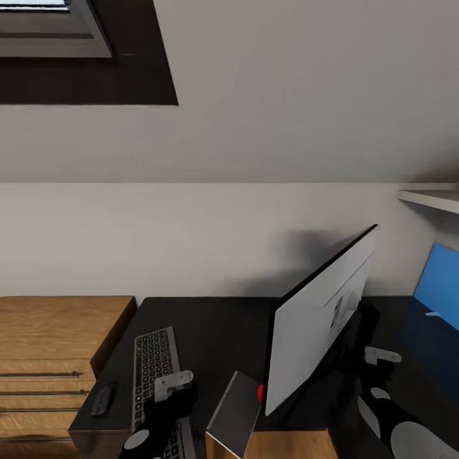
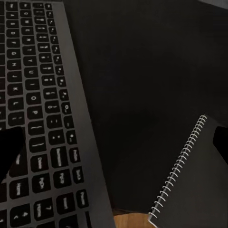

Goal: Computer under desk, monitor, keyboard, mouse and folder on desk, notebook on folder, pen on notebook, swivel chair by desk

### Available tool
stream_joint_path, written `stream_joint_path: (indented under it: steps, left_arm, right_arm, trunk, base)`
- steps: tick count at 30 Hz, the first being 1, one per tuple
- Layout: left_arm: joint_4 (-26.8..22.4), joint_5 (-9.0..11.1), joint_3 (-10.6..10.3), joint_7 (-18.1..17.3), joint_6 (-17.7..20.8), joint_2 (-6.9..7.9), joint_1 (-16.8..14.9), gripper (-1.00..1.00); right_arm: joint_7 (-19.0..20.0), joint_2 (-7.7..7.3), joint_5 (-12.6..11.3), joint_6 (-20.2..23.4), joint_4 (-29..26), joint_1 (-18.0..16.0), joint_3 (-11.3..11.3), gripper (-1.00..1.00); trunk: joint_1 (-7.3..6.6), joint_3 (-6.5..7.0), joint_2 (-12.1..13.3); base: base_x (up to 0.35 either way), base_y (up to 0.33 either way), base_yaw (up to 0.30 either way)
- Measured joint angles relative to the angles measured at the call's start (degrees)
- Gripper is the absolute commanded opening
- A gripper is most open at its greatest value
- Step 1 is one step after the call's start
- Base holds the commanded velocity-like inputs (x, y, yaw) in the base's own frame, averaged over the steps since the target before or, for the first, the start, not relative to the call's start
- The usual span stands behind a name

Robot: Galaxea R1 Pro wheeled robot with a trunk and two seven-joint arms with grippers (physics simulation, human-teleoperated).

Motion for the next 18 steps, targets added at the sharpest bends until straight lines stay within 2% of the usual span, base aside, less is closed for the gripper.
stream_joint_path:
  steps: [18]
  left_arm:
    - [0.1,0.2,0.0,0.0,0.0,-0.08,0.0,1.0]
  right_arm:
    - [0.0,-1.01,0.1,0.0,-0.1,0.0,0.2,1.0]
  trunk:
    - [0.01,0.0,0.0]
  base:
    - [0.024,-0.024,0.0]
